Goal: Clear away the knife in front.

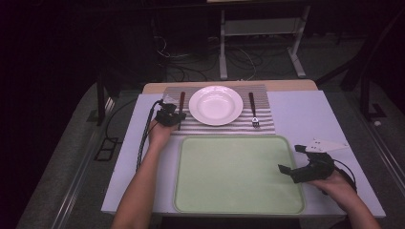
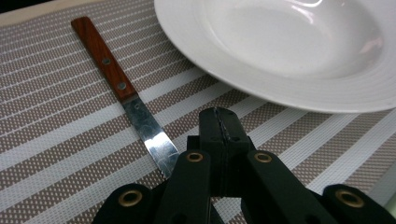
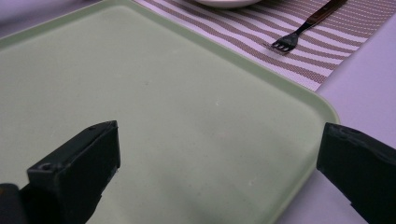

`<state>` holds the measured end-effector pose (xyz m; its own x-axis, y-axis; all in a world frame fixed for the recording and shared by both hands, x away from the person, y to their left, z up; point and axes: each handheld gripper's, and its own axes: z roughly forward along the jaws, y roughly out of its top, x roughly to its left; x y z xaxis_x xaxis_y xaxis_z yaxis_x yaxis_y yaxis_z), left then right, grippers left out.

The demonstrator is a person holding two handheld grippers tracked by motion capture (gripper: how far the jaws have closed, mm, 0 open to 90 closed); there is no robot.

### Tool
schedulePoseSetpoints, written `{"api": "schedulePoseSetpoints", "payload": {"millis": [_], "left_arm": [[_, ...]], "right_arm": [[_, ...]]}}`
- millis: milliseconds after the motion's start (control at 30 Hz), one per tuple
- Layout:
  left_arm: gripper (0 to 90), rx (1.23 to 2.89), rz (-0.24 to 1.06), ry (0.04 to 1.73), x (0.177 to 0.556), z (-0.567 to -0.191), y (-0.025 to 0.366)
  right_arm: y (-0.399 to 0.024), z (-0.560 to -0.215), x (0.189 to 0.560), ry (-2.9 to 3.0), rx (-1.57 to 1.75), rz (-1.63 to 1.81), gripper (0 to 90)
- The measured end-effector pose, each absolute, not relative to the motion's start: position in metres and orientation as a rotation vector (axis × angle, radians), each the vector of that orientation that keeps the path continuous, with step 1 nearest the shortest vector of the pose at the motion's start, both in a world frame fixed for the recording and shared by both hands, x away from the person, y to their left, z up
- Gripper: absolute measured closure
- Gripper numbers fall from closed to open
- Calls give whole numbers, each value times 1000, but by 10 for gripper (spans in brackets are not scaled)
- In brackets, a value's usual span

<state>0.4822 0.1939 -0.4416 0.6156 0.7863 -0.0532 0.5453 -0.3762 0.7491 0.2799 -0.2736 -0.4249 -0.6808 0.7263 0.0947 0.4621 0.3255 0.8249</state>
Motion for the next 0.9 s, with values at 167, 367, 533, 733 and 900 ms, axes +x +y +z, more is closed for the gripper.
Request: {"api": "schedulePoseSetpoints", "payload": {"millis": [167,367,533,733,900], "left_arm": [[891,2110,421,1060,483,-446,195],[891,2114,403,1066,482,-449,197],[891,2118,403,1069,482,-450,197],[891,2113,416,1087,481,-450,203],[891,2113,440,1106,481,-449,211]], "right_arm": [[-274,-425,280,2302,1071,1285,0],[-274,-425,279,2301,1070,1286,0],[-274,-425,280,2304,1070,1286,0],[-274,-425,280,2303,1070,1287,0],[-274,-425,279,2305,1066,1285,0]]}}
